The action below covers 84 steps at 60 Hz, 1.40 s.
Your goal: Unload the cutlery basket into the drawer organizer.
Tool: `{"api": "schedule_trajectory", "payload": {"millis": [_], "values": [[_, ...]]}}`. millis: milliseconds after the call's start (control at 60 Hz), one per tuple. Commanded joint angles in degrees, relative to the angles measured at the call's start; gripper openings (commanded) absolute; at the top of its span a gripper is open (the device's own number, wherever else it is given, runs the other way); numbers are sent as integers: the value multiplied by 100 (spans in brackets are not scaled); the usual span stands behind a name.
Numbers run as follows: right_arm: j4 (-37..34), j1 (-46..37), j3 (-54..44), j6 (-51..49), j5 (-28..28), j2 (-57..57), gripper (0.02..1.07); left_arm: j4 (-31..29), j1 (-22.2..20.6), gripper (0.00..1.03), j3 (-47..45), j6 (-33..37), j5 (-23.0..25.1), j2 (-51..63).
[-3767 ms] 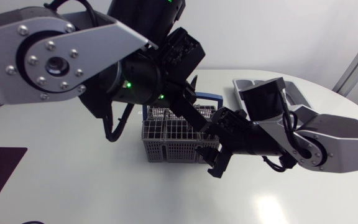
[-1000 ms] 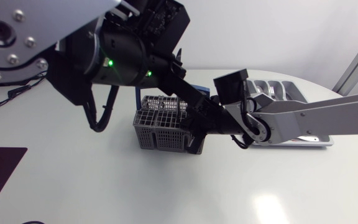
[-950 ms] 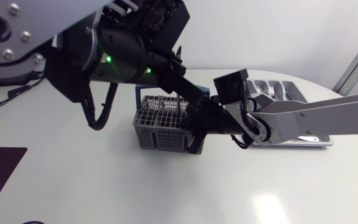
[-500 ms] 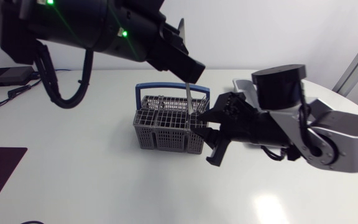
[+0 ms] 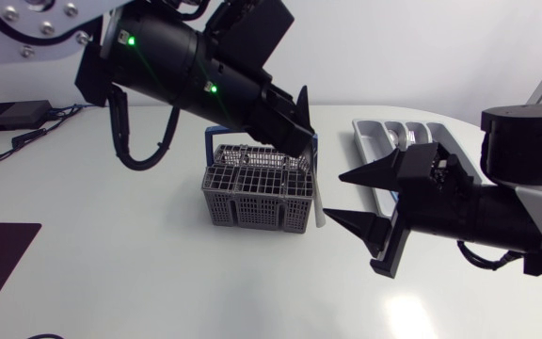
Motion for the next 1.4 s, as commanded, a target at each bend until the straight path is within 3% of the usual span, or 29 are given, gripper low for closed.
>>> {"api": "schedule_trajectory", "payload": {"millis": [0, 100, 183, 533, 800, 883, 967, 1000, 1083, 1233, 1383], "values": [[-64, -27, -139, 128, -97, -31, 70, 131, -101, 3, -124, 81, 112, 54], [-64, -36, -113, 190, -212, -22, 53, 175, -198, 3, -168, 81, 112, 72], [-46, -36, -60, 251, -229, 57, 49, 237, -277, 3, -212, 72, 121, 72], [-108, 43, 1, 304, -352, 207, 9, 272, -356, 3, -264, 72, 121, 46], [-301, 96, -8, 295, -370, 189, 8, 316, -373, 3, -264, 54, 121, 37], [-389, 96, 1, 295, -370, 154, 8, 448, -312, 14, -229, 10, 129, 19], [-521, 52, 19, 278, -370, 110, 8, 624, -206, 52, -150, -113, 121, -34], [-573, 17, 19, 260, -370, 84, 8, 712, -145, 61, -124, -174, 121, -69], [-705, -203, 1, 146, -379, 22, 8, 975, 22, 74, -132, -341, 121, -192], [-969, -1179, 10, -223, -651, -22, 8, 1415, 532, 82, -264, -499, 68, -420], [-1022, -2576, 177, -707, -1073, 382, 8, 1573, 532, 82, -563, -183, -486, -350]]}}
